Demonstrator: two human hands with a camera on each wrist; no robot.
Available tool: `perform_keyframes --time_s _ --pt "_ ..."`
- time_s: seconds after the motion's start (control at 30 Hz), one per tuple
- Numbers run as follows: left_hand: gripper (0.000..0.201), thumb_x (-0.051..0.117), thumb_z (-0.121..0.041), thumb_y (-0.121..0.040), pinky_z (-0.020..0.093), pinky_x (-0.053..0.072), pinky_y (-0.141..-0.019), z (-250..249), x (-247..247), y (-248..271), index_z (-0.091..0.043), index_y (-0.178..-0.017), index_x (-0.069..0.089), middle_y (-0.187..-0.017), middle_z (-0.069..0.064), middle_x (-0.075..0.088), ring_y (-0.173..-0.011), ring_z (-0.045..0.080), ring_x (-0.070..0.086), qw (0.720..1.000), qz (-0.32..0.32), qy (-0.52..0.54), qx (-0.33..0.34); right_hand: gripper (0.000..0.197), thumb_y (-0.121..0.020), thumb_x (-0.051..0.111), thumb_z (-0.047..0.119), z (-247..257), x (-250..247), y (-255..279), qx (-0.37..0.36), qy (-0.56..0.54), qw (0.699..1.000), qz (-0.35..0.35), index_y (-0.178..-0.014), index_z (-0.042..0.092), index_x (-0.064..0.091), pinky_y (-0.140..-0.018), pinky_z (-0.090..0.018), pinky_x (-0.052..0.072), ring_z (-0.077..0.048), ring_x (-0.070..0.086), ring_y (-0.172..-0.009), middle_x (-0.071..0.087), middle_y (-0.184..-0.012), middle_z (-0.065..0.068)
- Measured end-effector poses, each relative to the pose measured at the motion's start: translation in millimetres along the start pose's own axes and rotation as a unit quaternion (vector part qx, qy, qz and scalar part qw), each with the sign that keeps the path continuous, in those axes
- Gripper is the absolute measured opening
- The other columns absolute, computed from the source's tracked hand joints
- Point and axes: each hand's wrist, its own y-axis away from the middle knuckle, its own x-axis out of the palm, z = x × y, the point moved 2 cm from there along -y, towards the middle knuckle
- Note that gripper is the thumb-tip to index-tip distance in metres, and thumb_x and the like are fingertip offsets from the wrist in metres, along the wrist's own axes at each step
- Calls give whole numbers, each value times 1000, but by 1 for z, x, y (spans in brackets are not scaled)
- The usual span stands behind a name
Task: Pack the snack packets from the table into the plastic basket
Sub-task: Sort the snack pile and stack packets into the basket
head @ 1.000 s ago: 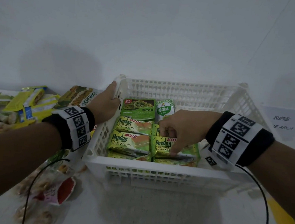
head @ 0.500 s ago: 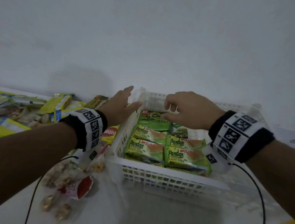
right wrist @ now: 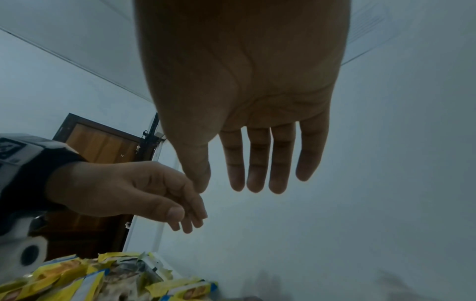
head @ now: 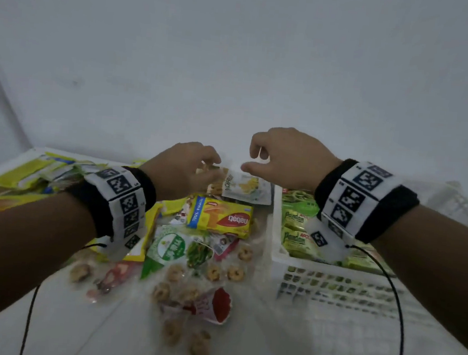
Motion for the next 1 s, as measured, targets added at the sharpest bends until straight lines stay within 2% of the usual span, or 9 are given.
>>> perform_keyframes --time_s 0.2,0.33,0.4,0.47,0.63,0.7,0.8,0.9,1.0 --pt "34 58 -47 -98 30 44 -80 73 -28 62 -21 -119 65 -110 -2 64 -99 18 61 999 45 -7 15 35 -93 56 59 102 25 -28 42 -7 999 22 -107 27 61 -84 -39 49 -17 53 -97 59 -103 6" --pt "37 55 -51 -99 27 41 -85 115 -27 106 -26 -126 62 -120 -6 61 -109 14 57 993 111 -27 5 38 -92 57 61 157 57 -32 62 -20 996 67 -107 27 59 -76 -37 45 -18 52 -92 56 -101 5" --pt "40 54 -53 -99 32 44 -92 129 -21 124 -28 -130 59 -125 -6 58 -116 16 56 989 144 -45 5 39 -92 57 62 173 80 -29 69 -21 992 108 -108 27 57 -78 -37 49 -19 55 -93 59 -105 4" --pt "44 57 -53 -97 37 44 -100 141 -11 140 -28 -133 57 -129 -3 55 -122 19 51 983 173 -55 -3 42 -92 57 63 182 102 -22 77 -17 984 158 -113 27 55 -82 -40 53 -22 59 -96 61 -110 1" --pt "59 62 -50 -95 42 38 -111 155 15 171 -28 -147 46 -152 4 37 -139 26 33 974 210 -90 -16 66 -88 64 63 183 145 8 81 10 963 258 -144 34 43 -90 -40 49 -28 57 -118 50 -134 -3" --pt "67 63 -54 -92 49 33 -116 156 25 176 -29 -151 41 -159 9 28 -147 30 25 974 193 -115 -15 72 -87 68 59 179 154 18 77 5 962 262 -149 38 37 -93 -41 47 -29 55 -121 47 -138 -4" --pt "79 64 -58 -89 56 25 -120 156 31 177 -31 -154 29 -165 12 16 -152 37 13 977 161 -129 -51 73 -88 72 46 175 160 26 82 -31 966 243 -151 39 35 -89 -36 46 -26 56 -120 45 -139 -3" --pt "84 61 -58 -93 54 16 -124 155 35 178 -29 -159 17 -169 10 6 -155 38 4 975 172 -114 -84 73 -88 73 43 173 165 27 81 -42 967 240 -151 39 36 -88 -34 46 -25 56 -120 44 -139 -4" --pt "81 57 -55 -97 50 12 -125 155 35 180 -28 -161 15 -170 7 3 -156 37 2 974 178 -116 -83 74 -86 74 45 173 168 25 79 -43 968 236 -150 39 37 -89 -36 48 -26 57 -118 44 -137 -4"
